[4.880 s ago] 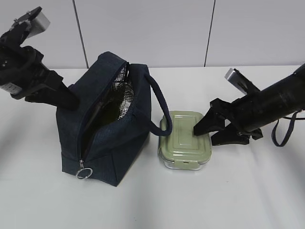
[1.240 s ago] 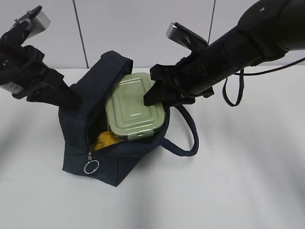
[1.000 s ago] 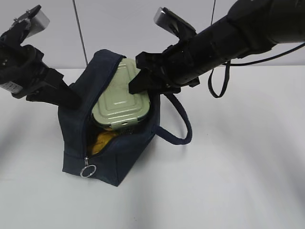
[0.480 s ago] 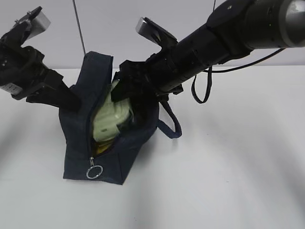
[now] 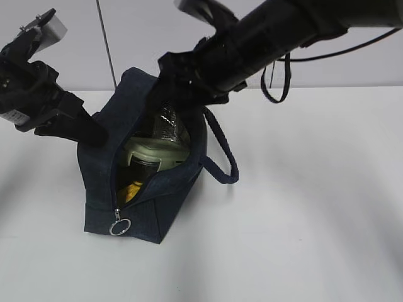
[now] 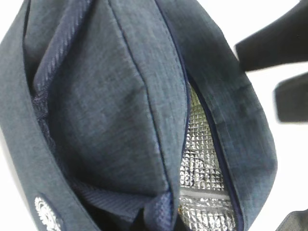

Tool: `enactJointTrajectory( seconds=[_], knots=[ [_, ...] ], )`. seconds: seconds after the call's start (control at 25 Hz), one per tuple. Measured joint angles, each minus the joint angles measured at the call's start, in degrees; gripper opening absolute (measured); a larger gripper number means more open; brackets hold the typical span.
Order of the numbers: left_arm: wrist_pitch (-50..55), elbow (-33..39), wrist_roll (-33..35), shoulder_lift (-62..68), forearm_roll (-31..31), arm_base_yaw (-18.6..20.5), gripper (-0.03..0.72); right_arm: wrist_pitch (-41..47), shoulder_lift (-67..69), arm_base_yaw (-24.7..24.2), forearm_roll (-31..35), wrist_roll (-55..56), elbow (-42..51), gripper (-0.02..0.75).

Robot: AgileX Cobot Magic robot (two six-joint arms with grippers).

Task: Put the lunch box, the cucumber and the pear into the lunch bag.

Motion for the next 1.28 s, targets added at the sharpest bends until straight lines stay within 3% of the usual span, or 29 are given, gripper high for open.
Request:
enactJointTrajectory(
  seconds=[0.36,1.28],
  knots=[
    [0.00,0.00,0.00,0.00,0.00,0.00,0.011,1.75,-0.75,-1.34,-15.50,11.99,-2.10,0.452],
    [-1.51,0.00,-0.85,0.00,2.32,0.00,0.011,3.90,2.45,-1.34,-18.23,13.07,-2.10,0.445]
  ],
)
